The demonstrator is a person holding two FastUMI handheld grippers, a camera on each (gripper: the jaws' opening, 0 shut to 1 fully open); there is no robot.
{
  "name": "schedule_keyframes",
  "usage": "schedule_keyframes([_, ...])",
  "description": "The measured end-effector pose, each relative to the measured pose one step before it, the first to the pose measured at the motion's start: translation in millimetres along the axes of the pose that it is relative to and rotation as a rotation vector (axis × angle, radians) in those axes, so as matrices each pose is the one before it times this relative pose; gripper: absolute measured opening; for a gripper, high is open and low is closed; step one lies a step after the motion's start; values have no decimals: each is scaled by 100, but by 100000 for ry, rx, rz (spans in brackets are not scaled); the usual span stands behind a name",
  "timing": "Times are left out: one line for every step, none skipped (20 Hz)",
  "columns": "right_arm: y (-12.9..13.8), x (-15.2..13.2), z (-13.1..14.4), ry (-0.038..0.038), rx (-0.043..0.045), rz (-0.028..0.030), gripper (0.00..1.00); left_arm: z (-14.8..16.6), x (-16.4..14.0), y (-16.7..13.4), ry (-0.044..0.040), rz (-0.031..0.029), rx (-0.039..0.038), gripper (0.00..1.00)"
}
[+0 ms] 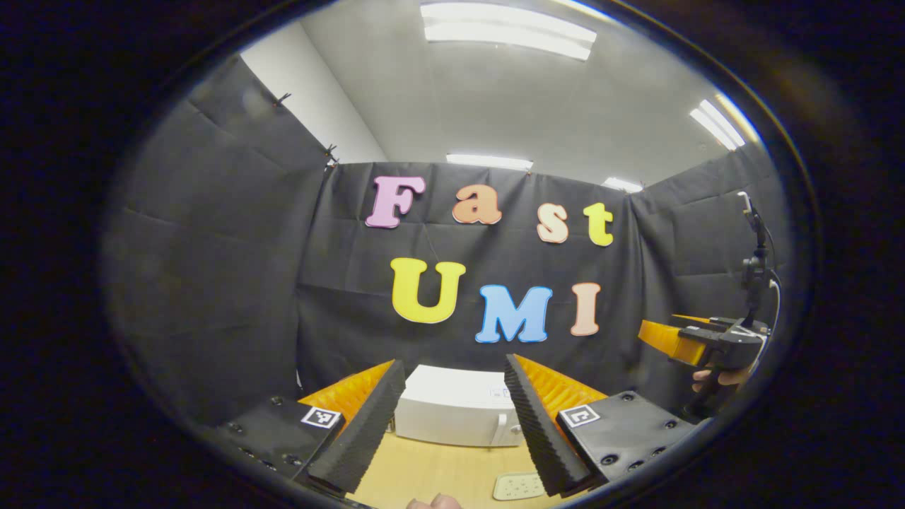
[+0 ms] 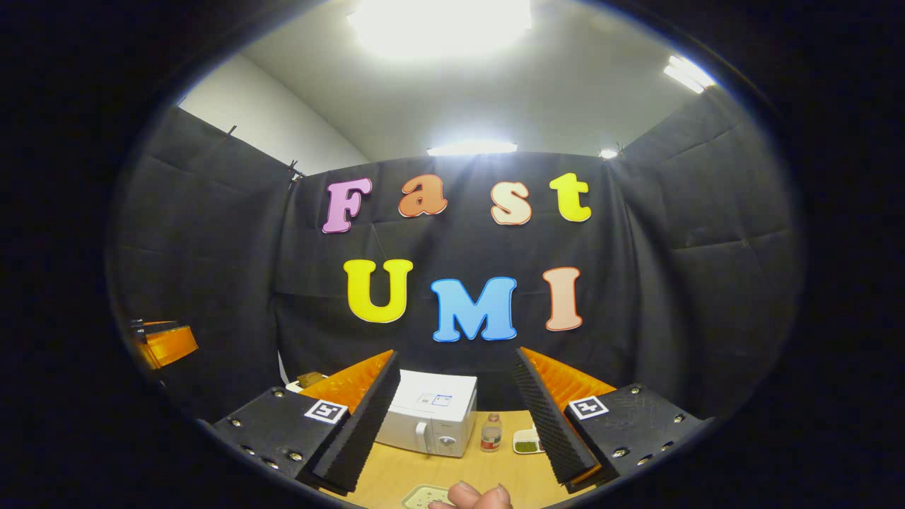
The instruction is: Open the microwave oven with the left hand, put the food in, and close the microwave oven.
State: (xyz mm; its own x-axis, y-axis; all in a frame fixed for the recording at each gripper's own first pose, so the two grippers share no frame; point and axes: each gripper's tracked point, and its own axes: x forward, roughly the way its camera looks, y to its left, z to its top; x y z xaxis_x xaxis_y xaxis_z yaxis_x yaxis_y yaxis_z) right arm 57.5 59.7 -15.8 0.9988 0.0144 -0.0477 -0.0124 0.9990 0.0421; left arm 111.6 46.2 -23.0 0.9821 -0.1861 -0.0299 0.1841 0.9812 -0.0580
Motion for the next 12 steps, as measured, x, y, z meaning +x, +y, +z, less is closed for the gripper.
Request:
schedule_keyframes([288,325,-24,-48,-360,229,98,-219,57,723,-230,804,-65,94])
schedule_keyframes([134,262,-101,50,-888,-359,98,-196,-87,720,439,904,-99,94])
schedule_keyframes([371,238,-203,387,-803,18,98,-214,-25,375,342,195,-719,94])
schedule_keyframes([342,236,-217,581,-393,241,98,-56,-11,261,-28,185,-1019,94])
schedule_keyframes([225,206,-41,286,161,49,98,-130,141,345,-11,379,-756,94])
schedule_keyframes([125,206,-46,129,417,-183,98,-186,173,177,187,-24,-594,94])
schedule_keyframes([88,179,-126,283,742,-339,98,-160,192,49,-46,-437,-688,94])
schedule_keyframes([198,171,-247,761,565,95,98,-35,191,123,29,-408,-387,94])
schedule_keyframes([43,237,-68,268,296,-305,98,49,187,262,-394,-33,119,94])
schedule_keyframes([-47,154,-21,-42,72,-573,98,-46,120,356,-210,207,226,94])
schedule_keyframes([47,168,-24,-263,-102,-516,98,-182,194,244,223,-55,64,94])
schedule_keyframes([183,106,58,-496,-215,-392,98,-137,12,306,80,230,-292,94])
